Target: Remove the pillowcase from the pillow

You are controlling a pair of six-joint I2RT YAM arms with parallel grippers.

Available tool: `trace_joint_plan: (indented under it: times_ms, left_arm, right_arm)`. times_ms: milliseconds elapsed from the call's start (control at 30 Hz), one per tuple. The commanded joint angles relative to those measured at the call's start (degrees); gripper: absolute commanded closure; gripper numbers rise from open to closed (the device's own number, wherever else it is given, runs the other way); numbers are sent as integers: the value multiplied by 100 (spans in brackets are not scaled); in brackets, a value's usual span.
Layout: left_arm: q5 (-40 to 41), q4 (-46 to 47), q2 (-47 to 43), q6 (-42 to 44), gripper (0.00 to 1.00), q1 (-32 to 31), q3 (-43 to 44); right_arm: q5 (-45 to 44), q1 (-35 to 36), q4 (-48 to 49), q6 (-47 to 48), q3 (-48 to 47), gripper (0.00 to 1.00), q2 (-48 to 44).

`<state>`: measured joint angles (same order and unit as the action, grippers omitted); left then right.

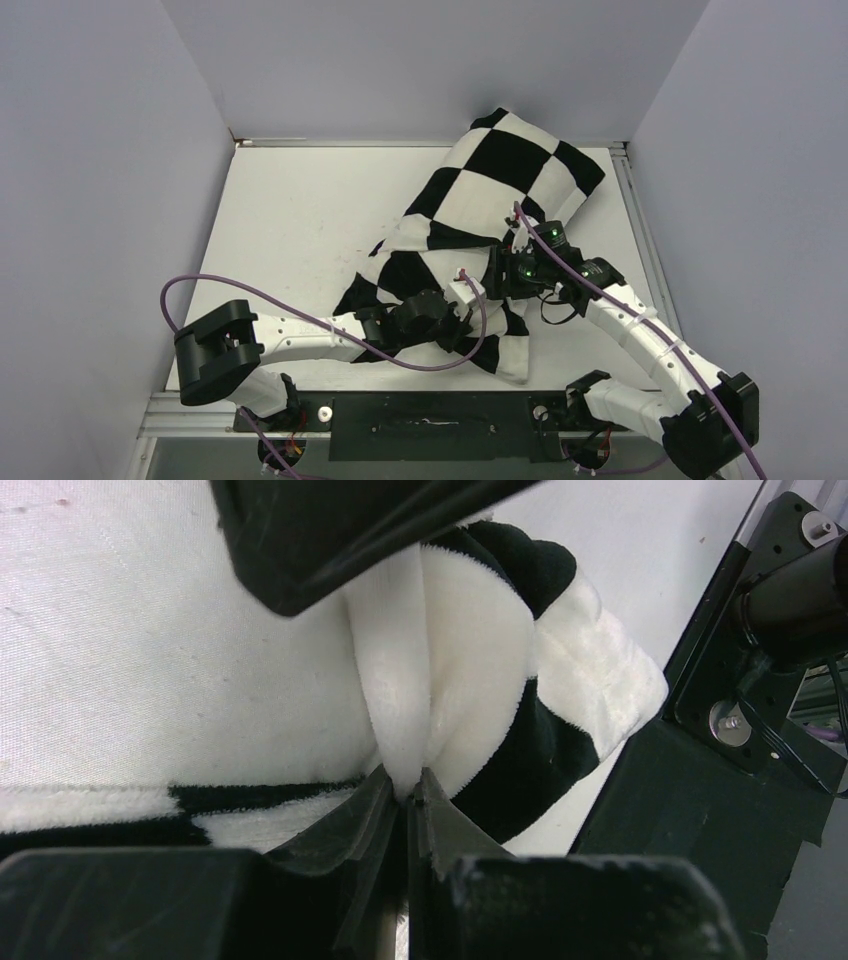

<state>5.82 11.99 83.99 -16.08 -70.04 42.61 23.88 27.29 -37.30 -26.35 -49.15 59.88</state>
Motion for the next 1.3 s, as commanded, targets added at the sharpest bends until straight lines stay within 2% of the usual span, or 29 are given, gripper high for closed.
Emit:
trace_joint_plan:
  times_ms: [0,100,233,467,533,633,700,800,967,1033,1267]
  left_arm:
    - [-221,-274,-118,-150,92,-106,-77]
    - [-228,-297,-106,-159,92,-113,-69]
    - [-214,-336,-119,-151,92,-115,-46]
    - [-282,-376,-33,-108,92,-133,80]
    - [-292,-409,6,-85,92,-141,135]
    - [-281,-443,5,-71,92,-150,176]
    - [-278,-435,-32,-76,92,-150,164]
    - [-292,-405,-96,-93,92,-150,128]
    - [-328,-349,-160,-99,92,-201,68]
    - [-328,-333,-180,-85,92,-239,48]
    - [-283,-320,-218,-13,92,-409,73]
  right_arm:
    - [140,82,872,-240,222,45,210]
    - [141,114,1185,-298,357,41,367]
    - [-81,127,1123,-247,450,35,599]
    - [-376,203,1089,-210,726,20,826]
    - [-527,303,1129,-225,801,11,975]
    - [-762,489,1271,-262,871,10,1242]
    - [-811,625,1471,-320,942,16,1433]
    - [-619,717,1924,-487,910,52,1717]
    - [-303,896,2490,-712,405,92,1959]
    - [-235,934,2673,-805,133,95,2011]
    - [-191,973,3472,-1293,-614,95,2159]
